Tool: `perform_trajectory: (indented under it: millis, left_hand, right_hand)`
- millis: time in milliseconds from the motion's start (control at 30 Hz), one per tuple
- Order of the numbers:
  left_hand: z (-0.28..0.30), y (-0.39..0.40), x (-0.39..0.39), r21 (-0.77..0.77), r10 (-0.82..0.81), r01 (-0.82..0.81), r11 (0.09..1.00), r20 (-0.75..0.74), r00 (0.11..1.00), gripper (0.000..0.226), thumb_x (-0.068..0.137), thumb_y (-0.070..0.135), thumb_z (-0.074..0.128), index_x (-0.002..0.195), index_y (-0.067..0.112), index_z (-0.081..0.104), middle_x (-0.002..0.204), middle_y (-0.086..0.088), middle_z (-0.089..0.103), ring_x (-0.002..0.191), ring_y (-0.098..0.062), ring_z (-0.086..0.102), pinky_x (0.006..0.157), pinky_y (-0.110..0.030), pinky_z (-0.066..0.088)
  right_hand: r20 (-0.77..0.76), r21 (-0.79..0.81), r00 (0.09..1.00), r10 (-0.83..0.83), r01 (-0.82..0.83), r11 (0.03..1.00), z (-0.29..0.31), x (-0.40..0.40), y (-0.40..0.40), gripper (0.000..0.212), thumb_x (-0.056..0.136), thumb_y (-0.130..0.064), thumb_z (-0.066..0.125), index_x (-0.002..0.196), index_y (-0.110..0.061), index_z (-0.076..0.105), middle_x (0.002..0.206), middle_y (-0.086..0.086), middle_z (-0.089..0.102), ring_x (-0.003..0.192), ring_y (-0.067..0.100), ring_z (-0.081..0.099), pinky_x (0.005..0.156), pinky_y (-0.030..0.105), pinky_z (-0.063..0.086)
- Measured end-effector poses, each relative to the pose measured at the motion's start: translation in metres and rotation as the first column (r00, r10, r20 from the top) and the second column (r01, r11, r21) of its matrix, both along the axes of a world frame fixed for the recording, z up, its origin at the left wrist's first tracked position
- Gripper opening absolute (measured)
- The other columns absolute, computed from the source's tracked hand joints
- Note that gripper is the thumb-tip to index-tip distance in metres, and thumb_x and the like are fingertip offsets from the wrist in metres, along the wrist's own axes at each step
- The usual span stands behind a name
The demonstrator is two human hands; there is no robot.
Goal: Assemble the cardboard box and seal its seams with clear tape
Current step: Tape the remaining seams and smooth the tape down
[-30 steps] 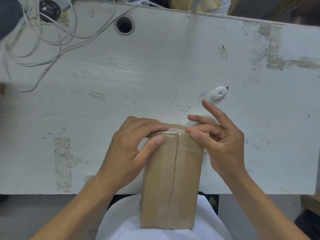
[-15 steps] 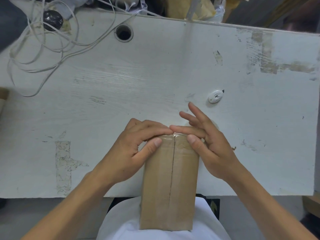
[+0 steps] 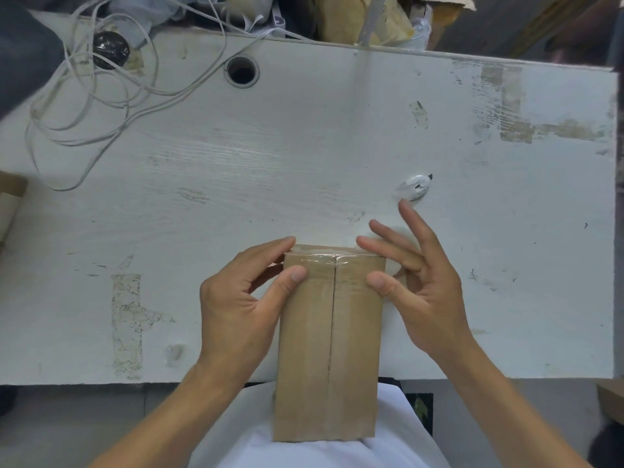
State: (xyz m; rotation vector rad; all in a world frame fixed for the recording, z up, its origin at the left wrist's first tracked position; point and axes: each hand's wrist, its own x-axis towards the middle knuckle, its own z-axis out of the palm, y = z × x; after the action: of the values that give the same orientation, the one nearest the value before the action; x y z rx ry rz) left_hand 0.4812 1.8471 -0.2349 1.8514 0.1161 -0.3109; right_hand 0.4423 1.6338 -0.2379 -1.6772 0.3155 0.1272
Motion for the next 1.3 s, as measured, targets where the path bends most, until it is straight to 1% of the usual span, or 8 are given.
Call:
perform_trajectory:
  millis: [200,333,567,800,900,1033,1167,1300]
  left_hand:
    - [0.0,0.002,-0.003,0.047,-0.061,0.064,0.997,-0.062,0.996,0.031,0.091,0.047,0.063,0.119,0.035,0.07,0.115,0.022,0.07,0.11,-0.005,0.065,0.094,-0.024,0.052]
    - [-0.002,0.005,0.002,0.132,-0.219,0.225,0.965,-0.057,0.974,0.037,0.093,0.055,0.045,0.126,0.047,0.059,0.122,0.033,0.062,0.119,0.003,0.056,0.096,-0.014,0.044]
    - [-0.007,-0.002,-0.008,0.234,-0.201,0.133,0.963,0.295,0.934,0.03,0.098,0.021,0.056,0.126,0.018,0.067,0.125,0.01,0.066,0.119,-0.008,0.059,0.099,-0.025,0.047]
    - [0.003,0.0,-0.007,0.184,-0.116,0.103,0.978,0.062,0.991,0.028,0.097,0.032,0.059,0.125,0.032,0.067,0.108,0.025,0.067,0.093,0.011,0.063,0.077,-0.011,0.05]
    - [0.006,0.002,-0.004,0.214,-0.161,0.164,0.963,-0.034,0.986,0.035,0.097,0.041,0.054,0.13,0.03,0.064,0.11,0.031,0.061,0.1,0.024,0.054,0.084,0.0,0.04]
    - [0.013,0.006,-0.012,0.167,-0.227,0.24,0.956,-0.097,0.969,0.06,0.093,0.046,0.06,0.149,0.032,0.041,0.143,0.018,0.05,0.128,0.002,0.049,0.096,-0.008,0.04]
    - [0.025,0.008,-0.041,0.29,-0.371,0.376,0.88,-0.075,0.926,0.1,0.082,0.043,0.075,0.152,0.049,0.004,0.158,0.019,0.026,0.137,0.002,0.032,0.107,-0.023,0.032]
    - [0.021,0.011,-0.028,0.26,-0.375,0.38,0.888,-0.071,0.924,0.097,0.084,0.033,0.073,0.155,0.045,0.008,0.151,0.016,0.04,0.128,-0.007,0.046,0.098,-0.021,0.037]
  right_hand:
    - [-0.053,0.022,0.999,0.004,-0.003,1.0,-0.007,-0.006,0.0,0.064,0.092,-0.016,0.059,0.149,-0.02,0.032,0.113,-0.004,0.073,0.131,0.014,0.052,0.111,0.039,0.037]
    - [-0.061,-0.096,0.995,0.083,-0.088,0.991,-0.004,-0.005,-0.004,0.059,0.096,-0.019,0.057,0.15,-0.022,0.032,0.116,-0.011,0.071,0.133,0.01,0.049,0.11,0.022,0.035]
    - [-0.006,-0.17,0.99,0.141,-0.14,0.975,0.006,-0.002,0.004,0.058,0.097,-0.004,0.055,0.149,-0.019,0.034,0.121,-0.014,0.069,0.138,0.012,0.042,0.113,0.025,0.029]
    - [-0.093,-0.194,0.991,0.096,-0.112,0.975,0.014,-0.002,0.007,0.052,0.099,-0.011,0.056,0.145,-0.028,0.039,0.114,-0.019,0.07,0.13,0.007,0.049,0.112,0.037,0.034]
    - [-0.139,-0.22,0.984,0.111,-0.14,0.965,0.019,0.0,0.007,0.049,0.099,-0.014,0.054,0.144,-0.03,0.042,0.114,-0.023,0.069,0.125,0.001,0.052,0.11,0.032,0.036]
    - [-0.148,-0.252,0.984,0.095,-0.13,0.959,0.023,0.002,0.01,0.045,0.1,-0.015,0.054,0.141,-0.031,0.047,0.114,-0.02,0.069,0.105,0.003,0.063,0.094,0.027,0.049]
    - [-0.068,-0.305,0.998,-0.002,-0.019,0.952,0.021,0.001,0.019,0.048,0.095,-0.019,0.063,0.139,-0.032,0.048,0.117,-0.018,0.068,0.103,0.001,0.064,0.091,0.028,0.052]
    - [-0.081,-0.292,0.996,0.036,-0.058,0.955,0.023,0.005,0.023,0.048,0.089,-0.026,0.072,0.133,-0.032,0.056,0.12,-0.02,0.065,0.09,0.003,0.066,0.081,0.024,0.054]
